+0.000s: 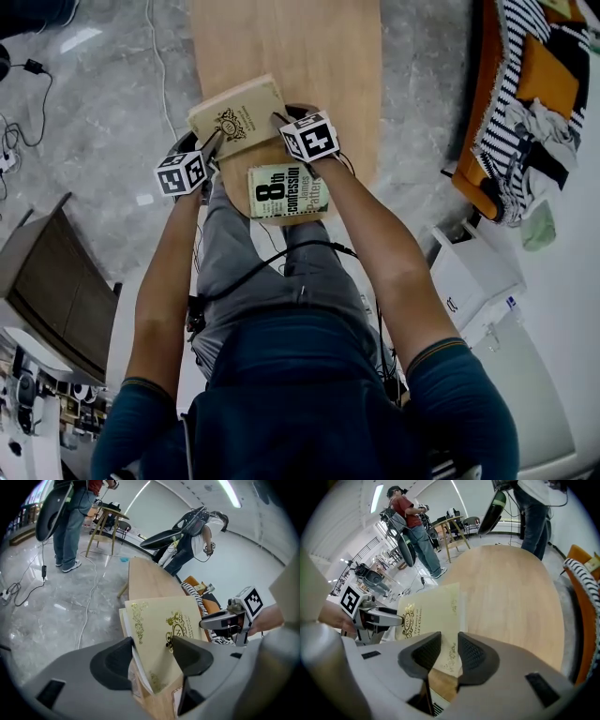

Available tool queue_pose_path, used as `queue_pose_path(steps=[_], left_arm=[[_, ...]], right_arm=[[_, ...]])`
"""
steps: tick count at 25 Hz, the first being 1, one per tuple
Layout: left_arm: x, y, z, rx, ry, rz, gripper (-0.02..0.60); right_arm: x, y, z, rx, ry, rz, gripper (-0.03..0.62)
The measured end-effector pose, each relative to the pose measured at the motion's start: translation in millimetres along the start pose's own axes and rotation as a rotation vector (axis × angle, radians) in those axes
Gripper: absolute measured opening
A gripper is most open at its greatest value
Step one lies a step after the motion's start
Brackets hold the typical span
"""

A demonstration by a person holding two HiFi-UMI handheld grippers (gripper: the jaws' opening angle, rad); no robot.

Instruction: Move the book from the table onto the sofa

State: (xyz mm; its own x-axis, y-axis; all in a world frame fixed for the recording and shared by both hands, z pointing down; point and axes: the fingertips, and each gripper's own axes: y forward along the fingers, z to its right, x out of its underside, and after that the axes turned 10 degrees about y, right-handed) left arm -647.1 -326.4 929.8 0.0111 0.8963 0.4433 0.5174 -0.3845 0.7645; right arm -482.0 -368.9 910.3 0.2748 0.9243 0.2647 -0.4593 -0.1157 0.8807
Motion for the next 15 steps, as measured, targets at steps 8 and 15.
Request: queue_pose_path(steps=[8,15], left_arm=[[-48,-55,25,-0.03,0.083,0.106,0.27],[-110,-107,64,-0.027,0.183,0.229,0.27]], right_arm=[[-31,-60,-30,-0.017,-0.045,0.139,0.12],[-65,-135,-48,-0.01,-0.046,0.291,0.118]])
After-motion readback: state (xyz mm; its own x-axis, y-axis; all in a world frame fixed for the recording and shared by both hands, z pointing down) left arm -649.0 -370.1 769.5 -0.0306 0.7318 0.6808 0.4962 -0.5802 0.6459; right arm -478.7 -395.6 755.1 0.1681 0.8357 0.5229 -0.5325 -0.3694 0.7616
